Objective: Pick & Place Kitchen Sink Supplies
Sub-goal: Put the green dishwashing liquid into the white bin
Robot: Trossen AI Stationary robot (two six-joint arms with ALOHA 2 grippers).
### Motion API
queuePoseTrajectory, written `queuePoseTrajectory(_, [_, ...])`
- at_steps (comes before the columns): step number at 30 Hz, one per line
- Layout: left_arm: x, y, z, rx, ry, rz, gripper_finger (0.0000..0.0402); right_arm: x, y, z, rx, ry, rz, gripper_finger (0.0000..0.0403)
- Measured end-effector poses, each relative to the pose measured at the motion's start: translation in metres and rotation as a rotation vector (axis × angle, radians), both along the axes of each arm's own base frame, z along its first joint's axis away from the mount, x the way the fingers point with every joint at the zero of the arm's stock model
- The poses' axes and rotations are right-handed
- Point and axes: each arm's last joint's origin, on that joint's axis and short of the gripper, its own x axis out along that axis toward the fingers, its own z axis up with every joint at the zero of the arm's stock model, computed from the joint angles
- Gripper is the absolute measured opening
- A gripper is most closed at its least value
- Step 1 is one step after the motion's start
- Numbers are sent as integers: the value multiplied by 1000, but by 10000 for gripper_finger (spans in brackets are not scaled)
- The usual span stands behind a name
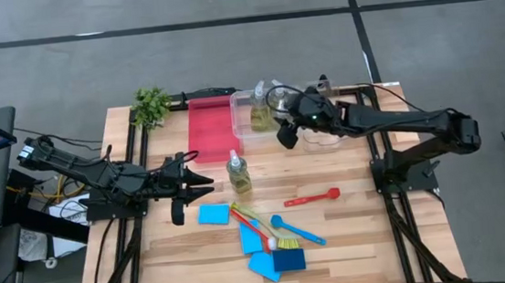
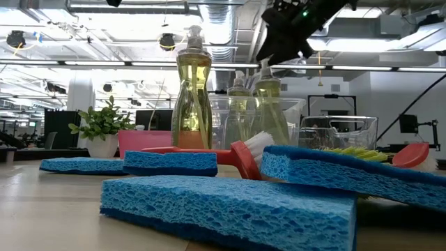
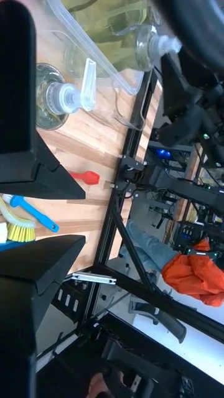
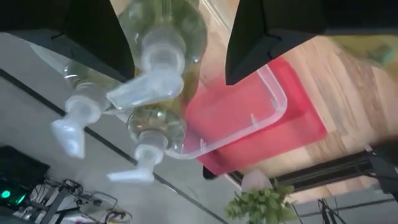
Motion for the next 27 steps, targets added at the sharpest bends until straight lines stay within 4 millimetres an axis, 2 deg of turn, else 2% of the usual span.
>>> queuePoseTrajectory(7, [0,0,0,0,0,0,104,-22,6,21,-34,-88,-1,245])
queuePoseTrajectory(17, [0,0,0,-1,-1,0,104,-64,18,53,-71,-254,-19,245])
queuePoseTrajectory(21, [0,0,1,-3,-6,0,104,-77,28,60,-62,-293,116,245])
queuePoseTrajectory(27, [0,0,1,0,-6,0,104,-94,44,60,5,-281,295,245])
